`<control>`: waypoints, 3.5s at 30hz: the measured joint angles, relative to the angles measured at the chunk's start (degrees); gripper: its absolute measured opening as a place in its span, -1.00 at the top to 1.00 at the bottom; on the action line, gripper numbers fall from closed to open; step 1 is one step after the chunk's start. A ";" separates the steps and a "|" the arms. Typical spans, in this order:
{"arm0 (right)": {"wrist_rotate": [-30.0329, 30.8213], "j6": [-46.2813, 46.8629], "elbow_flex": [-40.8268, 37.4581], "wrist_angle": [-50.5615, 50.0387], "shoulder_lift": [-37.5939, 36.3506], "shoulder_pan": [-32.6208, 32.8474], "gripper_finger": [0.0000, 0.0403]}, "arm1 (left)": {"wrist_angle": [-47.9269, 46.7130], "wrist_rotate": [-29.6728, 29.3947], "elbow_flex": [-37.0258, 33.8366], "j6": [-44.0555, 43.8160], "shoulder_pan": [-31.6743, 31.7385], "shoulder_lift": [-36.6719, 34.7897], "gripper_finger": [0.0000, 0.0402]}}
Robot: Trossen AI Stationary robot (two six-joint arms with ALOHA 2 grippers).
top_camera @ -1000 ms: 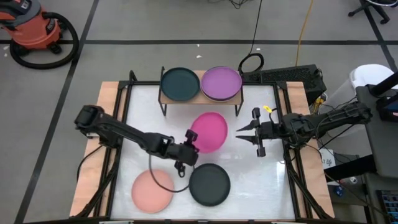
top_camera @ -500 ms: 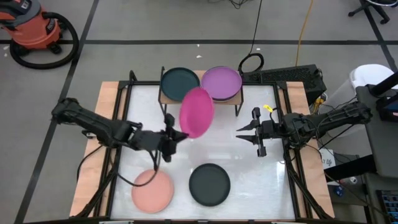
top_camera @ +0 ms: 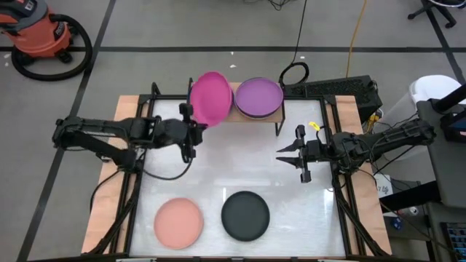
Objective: Place and stack plates onto a shelf
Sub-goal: Stack the pink plate on top of the dark green plate on the shelf, then stack the black plate on top of the pink plate on the shelf
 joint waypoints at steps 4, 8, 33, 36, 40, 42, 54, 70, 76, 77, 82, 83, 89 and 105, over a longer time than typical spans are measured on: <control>-0.09 -0.06 0.00 -0.02 0.06 0.00 0.57 | -3.74 1.57 0.00 -0.90 4.41 0.10 0.95; -0.13 -0.15 0.00 -0.07 0.11 0.00 0.57 | -6.07 5.99 0.00 -1.94 9.31 0.09 0.95; -0.20 -0.02 0.00 -0.49 0.31 0.00 0.57 | -4.57 13.98 0.00 -1.90 21.52 7.73 0.38; -0.20 0.03 0.00 -0.48 0.31 -0.02 0.57 | -4.66 10.24 0.00 -2.35 21.06 7.11 0.32; -0.22 0.66 0.00 -0.53 0.31 -0.01 0.57 | -5.01 7.87 1.00 -4.93 20.61 3.97 0.30; -0.22 0.68 0.00 -0.85 0.31 0.00 0.57 | -4.96 8.29 1.94 -8.80 20.13 1.64 0.29; -0.22 4.05 0.00 -5.90 0.31 1.52 0.57 | 16.14 12.98 -6.73 -19.66 5.84 -15.06 0.29; 7.10 4.43 -0.02 -8.67 11.34 8.57 0.57 | 74.67 12.81 -35.81 -18.25 -7.65 -13.18 0.29; 4.00 9.85 -0.02 -9.66 19.88 11.31 0.57 | 79.45 12.86 -38.07 -20.46 -8.63 -7.82 0.29; 4.02 11.35 -0.02 -9.66 21.48 11.60 0.57 | 79.83 12.86 -38.07 -20.56 -8.61 -6.91 0.29; 2.37 17.42 -0.02 -9.40 28.99 11.68 0.57 | 84.21 12.54 -38.07 -19.73 -8.07 -3.70 0.29; 1.42 18.16 -0.05 -9.05 30.25 11.49 0.57 | 84.70 12.52 -38.07 -19.73 -8.06 -3.56 0.29; -0.87 21.37 -0.07 -2.71 35.38 10.14 0.55 | 85.15 12.53 -38.07 -20.10 -8.09 -3.35 0.29; -8.05 25.15 -0.07 6.35 44.78 4.35 -0.08 | 85.11 12.53 -38.07 -20.21 -8.09 -3.35 0.29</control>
